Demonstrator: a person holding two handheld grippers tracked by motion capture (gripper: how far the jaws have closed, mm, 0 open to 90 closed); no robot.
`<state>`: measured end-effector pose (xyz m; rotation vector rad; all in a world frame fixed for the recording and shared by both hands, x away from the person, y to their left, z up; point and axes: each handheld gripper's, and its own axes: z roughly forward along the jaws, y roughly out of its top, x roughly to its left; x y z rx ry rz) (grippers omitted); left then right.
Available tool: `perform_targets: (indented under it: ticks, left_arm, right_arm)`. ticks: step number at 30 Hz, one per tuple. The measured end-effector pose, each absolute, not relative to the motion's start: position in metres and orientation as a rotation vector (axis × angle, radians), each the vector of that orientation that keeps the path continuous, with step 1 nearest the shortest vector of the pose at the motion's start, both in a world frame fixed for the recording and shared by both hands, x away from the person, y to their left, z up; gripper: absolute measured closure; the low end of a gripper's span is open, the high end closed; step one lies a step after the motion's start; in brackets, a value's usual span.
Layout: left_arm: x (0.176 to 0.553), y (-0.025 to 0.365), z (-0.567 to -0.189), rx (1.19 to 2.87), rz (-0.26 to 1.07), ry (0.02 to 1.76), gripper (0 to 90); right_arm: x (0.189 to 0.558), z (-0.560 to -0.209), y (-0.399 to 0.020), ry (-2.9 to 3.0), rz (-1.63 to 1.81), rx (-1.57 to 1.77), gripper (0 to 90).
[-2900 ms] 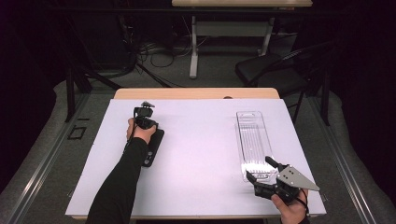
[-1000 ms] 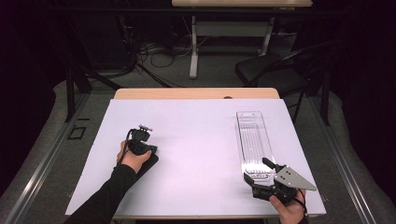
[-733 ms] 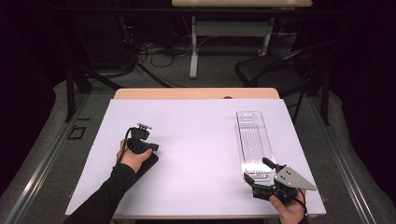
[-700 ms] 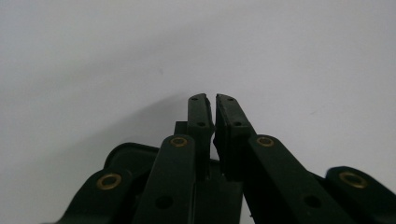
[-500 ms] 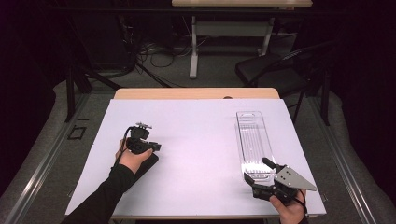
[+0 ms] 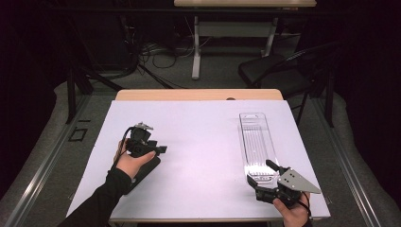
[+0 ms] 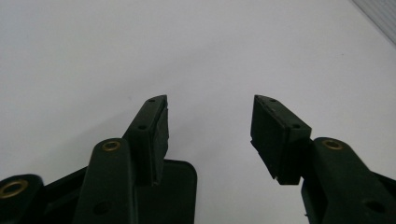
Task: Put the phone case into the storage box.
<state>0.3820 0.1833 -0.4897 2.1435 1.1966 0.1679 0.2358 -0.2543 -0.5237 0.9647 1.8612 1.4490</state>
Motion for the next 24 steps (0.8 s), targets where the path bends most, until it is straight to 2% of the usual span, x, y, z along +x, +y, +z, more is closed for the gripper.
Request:
perform_targets:
  ticks: [10,19,24]
  left_arm:
    - [0.371,0.187,-0.475,2.145,0.136,1.125,43.5]
    - [0.369,0.191,-0.473,2.204,0.061,1.127,26.5]
    - [0.368,0.195,-0.472,2.211,0.045,1.121,20.2]
  right_arm:
    - [0.236,-0.524,-0.254,1.864,1.448,0.962,14.0]
    - [0.235,-0.523,-0.254,1.863,1.445,0.957,14.0]
    - [0.236,-0.523,-0.254,1.863,1.445,0.958,14.0]
